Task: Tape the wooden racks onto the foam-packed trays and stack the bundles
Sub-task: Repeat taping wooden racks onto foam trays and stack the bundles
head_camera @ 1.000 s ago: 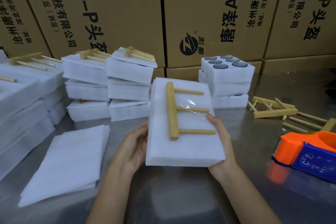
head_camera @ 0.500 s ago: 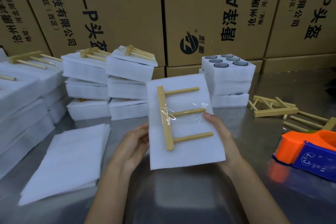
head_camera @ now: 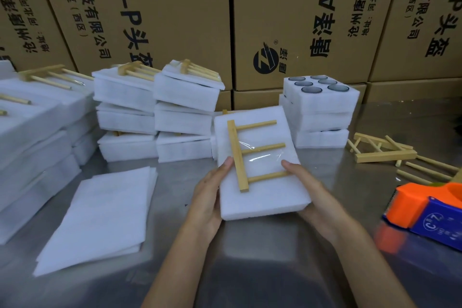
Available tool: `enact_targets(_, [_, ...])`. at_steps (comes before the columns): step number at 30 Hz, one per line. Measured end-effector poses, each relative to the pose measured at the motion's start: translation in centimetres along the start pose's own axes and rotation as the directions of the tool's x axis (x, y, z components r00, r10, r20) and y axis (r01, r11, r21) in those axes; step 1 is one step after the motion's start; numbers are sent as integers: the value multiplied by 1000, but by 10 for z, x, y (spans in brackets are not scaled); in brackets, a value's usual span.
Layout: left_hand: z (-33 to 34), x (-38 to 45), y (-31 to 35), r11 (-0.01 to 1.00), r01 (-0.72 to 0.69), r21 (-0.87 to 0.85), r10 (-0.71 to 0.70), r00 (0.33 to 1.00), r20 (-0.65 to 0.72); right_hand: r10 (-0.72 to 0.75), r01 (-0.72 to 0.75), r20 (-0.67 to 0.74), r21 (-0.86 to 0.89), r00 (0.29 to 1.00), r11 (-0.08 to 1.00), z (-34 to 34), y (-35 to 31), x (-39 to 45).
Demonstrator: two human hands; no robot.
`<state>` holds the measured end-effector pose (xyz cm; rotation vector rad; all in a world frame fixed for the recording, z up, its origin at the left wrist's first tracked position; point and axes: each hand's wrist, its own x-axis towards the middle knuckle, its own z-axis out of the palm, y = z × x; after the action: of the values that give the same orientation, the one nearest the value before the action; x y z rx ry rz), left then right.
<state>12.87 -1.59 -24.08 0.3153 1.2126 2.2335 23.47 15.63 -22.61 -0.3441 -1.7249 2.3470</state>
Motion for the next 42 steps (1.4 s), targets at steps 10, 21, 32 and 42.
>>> enact_targets(10, [-3, 22, -4, 990, 36, -134, -49, 994, -96, -165, 200, -472, 26, 866, 979, 7, -10, 10])
enact_targets(21, [-28, 38, -5, 908, 137, -395, -184, 979, -83, -2, 44, -333, 118, 943, 992, 41, -65, 150])
enact_targets(32, [-31, 41, -5, 925, 153, -347, -187, 980, -66, -204, -233, -423, -771, 883, 593, 24, -75, 200])
enact_targets(42, [-28, 40, -3, 933, 167, -320, -195, 979, -58, -455, -397, -362, -918, 813, 21, -60, -136, 160])
